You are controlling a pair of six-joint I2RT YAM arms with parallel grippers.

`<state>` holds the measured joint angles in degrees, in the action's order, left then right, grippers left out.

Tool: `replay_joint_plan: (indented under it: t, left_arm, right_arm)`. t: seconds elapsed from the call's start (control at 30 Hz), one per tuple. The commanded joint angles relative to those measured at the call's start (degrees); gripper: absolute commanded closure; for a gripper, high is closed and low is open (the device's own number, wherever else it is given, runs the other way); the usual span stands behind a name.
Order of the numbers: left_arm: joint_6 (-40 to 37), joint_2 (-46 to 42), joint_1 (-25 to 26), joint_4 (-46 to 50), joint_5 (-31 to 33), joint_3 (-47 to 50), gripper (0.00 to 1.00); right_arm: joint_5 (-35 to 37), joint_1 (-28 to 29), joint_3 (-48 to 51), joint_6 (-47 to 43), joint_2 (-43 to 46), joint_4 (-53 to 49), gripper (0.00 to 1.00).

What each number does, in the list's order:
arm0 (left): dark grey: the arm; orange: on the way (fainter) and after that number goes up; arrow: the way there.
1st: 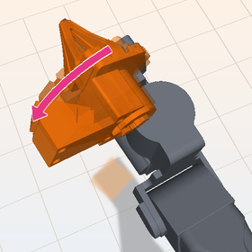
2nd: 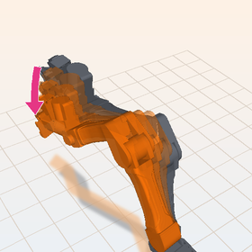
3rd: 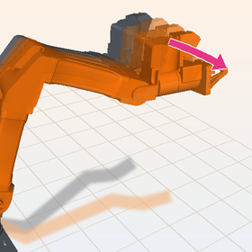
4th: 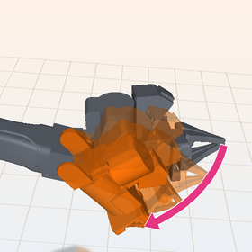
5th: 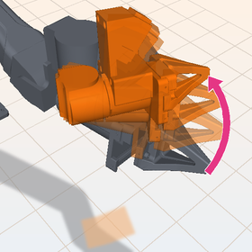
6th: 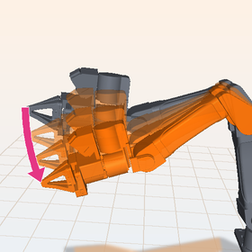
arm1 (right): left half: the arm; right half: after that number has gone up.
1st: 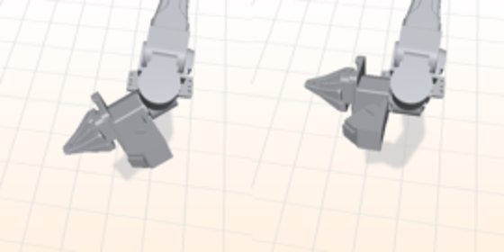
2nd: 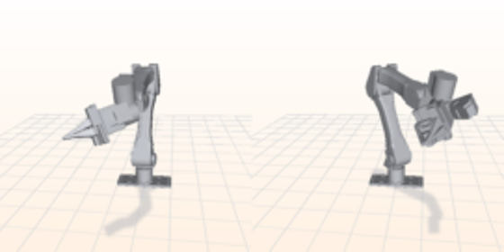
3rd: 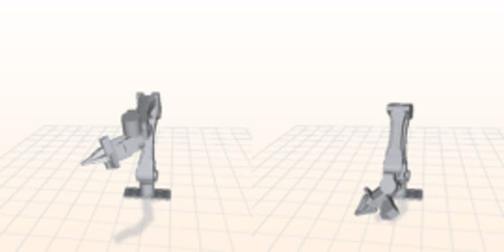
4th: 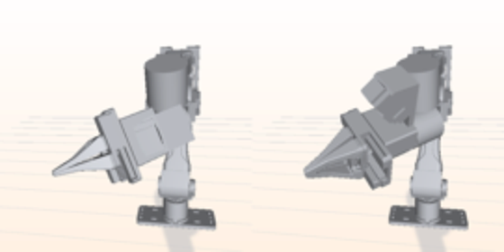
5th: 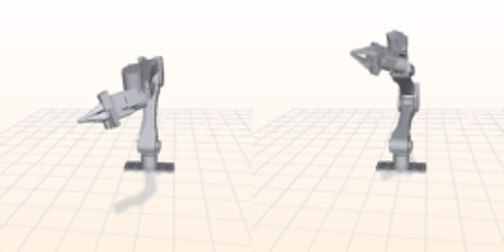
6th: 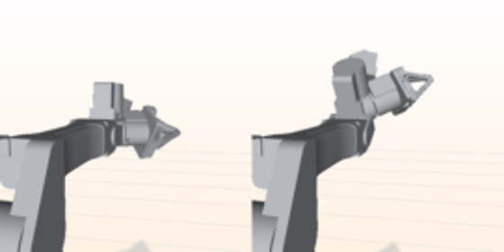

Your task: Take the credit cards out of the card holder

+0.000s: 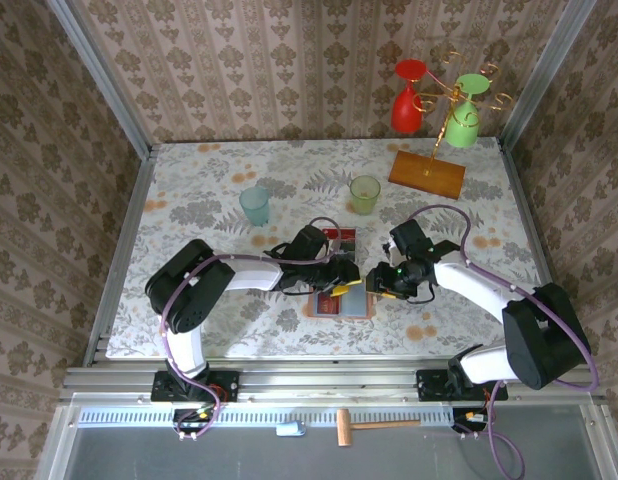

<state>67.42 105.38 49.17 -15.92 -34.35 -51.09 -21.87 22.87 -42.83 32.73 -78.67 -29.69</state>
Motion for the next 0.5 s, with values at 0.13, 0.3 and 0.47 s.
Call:
replay_joint_plan:
  t: [0.13,0.3,0.47]
  left_arm:
    - [0.17,-1.24,0.21,-0.51,-0.47,-0.96,0.49]
    - [-0.35,-3.96,-0.57,0.44,0.05,0.08,0.5]
    - [-0.79,-6.94,-1.59,1.25,0.81,1.73,0.51]
  right_arm:
    - [-1.74,-0.29,1.0,-0.65,-4.19,2.47,0.55]
    - [-2.37,-0.28,1.14,-0.3,-7.24,3.88,0.57]
    - [-3.77,-0.29,2.26,0.83,-7.86,5.9,0.63]
